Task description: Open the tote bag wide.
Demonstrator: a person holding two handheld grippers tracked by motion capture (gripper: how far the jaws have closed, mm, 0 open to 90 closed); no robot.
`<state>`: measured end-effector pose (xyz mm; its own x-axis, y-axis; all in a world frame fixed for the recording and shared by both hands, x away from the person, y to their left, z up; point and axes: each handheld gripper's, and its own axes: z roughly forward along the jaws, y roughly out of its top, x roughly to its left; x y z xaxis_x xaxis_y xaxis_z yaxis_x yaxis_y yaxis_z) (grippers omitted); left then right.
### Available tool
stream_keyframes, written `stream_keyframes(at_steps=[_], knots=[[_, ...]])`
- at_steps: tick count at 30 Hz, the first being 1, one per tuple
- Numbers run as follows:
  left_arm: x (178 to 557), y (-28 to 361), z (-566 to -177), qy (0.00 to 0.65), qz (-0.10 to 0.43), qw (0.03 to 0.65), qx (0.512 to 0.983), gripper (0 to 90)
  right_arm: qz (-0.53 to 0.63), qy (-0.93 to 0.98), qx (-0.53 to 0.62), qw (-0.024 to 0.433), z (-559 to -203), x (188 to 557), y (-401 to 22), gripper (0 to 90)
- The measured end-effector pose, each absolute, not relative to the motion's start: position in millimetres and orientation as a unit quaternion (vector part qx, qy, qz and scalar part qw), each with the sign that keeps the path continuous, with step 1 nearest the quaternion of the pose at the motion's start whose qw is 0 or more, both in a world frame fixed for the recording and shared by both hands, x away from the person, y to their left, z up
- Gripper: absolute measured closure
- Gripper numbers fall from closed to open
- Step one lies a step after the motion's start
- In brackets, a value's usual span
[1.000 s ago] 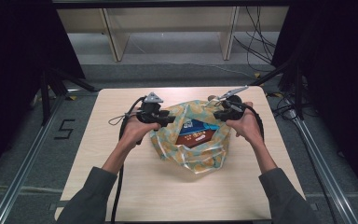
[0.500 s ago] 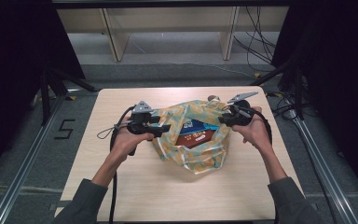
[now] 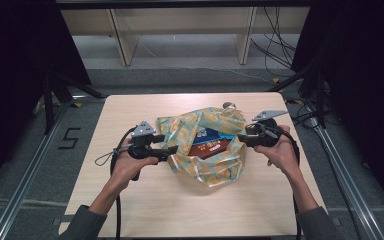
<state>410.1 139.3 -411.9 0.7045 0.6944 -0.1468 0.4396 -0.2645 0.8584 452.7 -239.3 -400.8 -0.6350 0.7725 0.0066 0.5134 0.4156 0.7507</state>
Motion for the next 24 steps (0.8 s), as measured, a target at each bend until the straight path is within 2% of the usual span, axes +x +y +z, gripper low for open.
stream_keyframes(at_steps=[2,4,12,15,24], knots=[[407,138,-414,0.361,0.129,0.483,0.787,31.5,0.367,0.823,0.402,0.161,-401,449,-240,53.2],[404,138,-415,0.361,0.129,0.482,0.788,30.9,0.375,0.818,0.400,0.171,-404,449,-241,51.8],[389,143,-421,0.361,0.133,0.477,0.790,29.0,0.376,0.821,0.394,0.172,-410,437,-247,47.5],[383,145,-426,0.362,0.133,0.480,0.788,28.9,0.374,0.820,0.403,0.160,-411,430,-249,46.6],[366,152,-432,0.356,0.143,0.477,0.791,28.0,0.377,0.821,0.395,0.168,-417,420,-252,43.3]])
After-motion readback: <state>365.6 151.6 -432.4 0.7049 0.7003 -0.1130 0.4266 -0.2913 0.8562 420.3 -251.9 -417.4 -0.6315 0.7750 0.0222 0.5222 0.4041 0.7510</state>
